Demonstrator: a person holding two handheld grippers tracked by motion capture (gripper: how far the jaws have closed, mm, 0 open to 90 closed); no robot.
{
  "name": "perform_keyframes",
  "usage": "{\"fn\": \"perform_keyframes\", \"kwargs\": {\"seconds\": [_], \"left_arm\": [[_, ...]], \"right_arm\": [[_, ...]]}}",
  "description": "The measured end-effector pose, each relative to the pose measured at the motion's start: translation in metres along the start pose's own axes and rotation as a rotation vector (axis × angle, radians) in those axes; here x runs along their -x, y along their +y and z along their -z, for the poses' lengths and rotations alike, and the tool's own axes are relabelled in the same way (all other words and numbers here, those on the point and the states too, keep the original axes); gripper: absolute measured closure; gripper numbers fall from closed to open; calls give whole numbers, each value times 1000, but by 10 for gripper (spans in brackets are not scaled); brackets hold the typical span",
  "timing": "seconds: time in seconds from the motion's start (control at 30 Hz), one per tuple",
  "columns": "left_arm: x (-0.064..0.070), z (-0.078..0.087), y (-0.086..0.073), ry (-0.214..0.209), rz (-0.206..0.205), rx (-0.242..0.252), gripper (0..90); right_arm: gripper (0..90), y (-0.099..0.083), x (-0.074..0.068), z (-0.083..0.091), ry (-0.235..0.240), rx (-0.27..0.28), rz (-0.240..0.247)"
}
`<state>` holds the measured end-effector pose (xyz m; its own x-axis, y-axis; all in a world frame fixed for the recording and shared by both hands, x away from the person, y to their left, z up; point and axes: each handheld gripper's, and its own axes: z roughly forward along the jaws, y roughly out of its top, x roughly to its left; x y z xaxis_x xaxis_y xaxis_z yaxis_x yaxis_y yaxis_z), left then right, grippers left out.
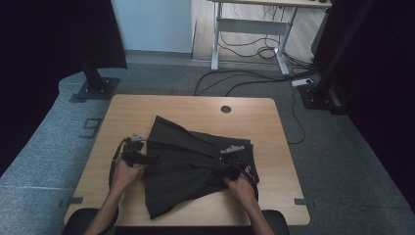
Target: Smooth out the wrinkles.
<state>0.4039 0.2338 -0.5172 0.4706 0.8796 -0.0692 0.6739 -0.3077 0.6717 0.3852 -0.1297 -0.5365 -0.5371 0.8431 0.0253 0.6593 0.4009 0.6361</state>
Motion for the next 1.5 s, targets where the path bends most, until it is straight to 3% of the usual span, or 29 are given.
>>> {"fn": "perform_keyframes", "kwargs": {"seconds": [0.07, 0.17, 0.23, 0.27, 0.57, 0.7, 0.87, 1.03, 1.07, 1.13, 1.23, 1.27, 1.3, 1.5], "left_arm": [[12, -3, -5, -15, -16, -12, 37], [21, -12, -14, 11, -26, -42, 0], [19, -18, -21, 28, -4, -56, 0], [18, -18, -24, 22, 7, -25, 0], [17, -18, -27, 24, -11, -6, 0], [17, -19, -27, 23, -10, -5, 0], [17, -18, -27, 22, -13, -6, 0], [17, -18, -28, 22, -10, -5, 0], [17, -17, -28, 23, -10, -4, 0], [17, -17, -28, 24, -7, -4, 0], [18, -17, -29, 33, 1, -4, 0], [18, -17, -29, 36, 3, -3, 0], [19, -17, -29, 42, 6, -5, 0], [20, -16, -29, 50, 12, -2, 8]], "right_arm": [[216, -1, 0, 0, 0, 9, -1], [216, -2, 0, 0, 2, 18, 0], [216, -3, 0, 0, 1, 25, -2], [216, -4, 0, 0, 1, 29, -3], [216, -3, 3, 2, 25, 33, -14], [209, 5, 4, 14, 33, 52, 7], [150, 32, 1, 23, 72, 85, 37], [114, 59, -2, 6, 86, 64, 62], [36, 63, -2, -9, 90, 46, 56], [11, 62, -1, -16, 89, 29, 65], [0, 52, 1, -33, 47, -6, 83], [0, 47, 1, -38, 32, -5, 90], [0, 40, -1, -40, 3, 31, 104], [0, 36, -4, -38, -13, 37, 84]]}}
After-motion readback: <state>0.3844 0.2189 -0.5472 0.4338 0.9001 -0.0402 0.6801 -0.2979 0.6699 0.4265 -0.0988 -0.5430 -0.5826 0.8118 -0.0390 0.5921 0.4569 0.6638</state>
